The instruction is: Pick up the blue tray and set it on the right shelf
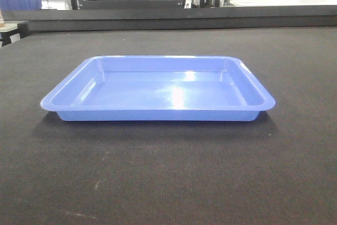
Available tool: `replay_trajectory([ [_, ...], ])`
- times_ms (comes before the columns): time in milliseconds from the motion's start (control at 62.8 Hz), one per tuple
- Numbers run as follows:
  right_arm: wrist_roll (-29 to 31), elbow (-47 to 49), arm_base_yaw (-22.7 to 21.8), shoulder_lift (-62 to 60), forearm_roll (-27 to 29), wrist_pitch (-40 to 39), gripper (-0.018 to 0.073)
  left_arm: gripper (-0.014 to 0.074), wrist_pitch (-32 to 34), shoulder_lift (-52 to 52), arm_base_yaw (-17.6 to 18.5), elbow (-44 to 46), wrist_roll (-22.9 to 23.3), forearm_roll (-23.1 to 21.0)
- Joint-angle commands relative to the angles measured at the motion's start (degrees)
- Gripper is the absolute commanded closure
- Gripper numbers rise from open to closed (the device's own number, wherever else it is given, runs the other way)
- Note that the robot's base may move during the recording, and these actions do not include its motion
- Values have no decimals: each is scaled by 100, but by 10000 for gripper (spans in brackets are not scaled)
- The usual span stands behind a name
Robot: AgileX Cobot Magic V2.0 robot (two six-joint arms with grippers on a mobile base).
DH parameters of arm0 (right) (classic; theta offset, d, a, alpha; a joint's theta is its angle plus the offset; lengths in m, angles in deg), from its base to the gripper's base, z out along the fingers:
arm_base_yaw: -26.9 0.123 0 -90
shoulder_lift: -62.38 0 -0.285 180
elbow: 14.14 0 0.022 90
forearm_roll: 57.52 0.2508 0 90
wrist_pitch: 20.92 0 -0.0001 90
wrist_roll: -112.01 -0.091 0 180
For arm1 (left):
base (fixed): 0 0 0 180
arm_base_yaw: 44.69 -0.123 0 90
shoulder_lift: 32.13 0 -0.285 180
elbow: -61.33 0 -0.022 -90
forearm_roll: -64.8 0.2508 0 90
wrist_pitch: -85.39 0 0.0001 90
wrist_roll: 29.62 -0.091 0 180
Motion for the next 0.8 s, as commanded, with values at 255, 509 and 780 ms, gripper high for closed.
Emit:
replay_trajectory([
  [255,31,132,12,-110,0,-509,504,645,505,-92,-6,-176,-18,0],
  [509,31,132,12,-110,0,-534,504,645,516,-92,-6,-176,-18,0],
  [780,26,132,12,-110,7,-700,504,645,679,-92,-6,-176,-18,-31],
])
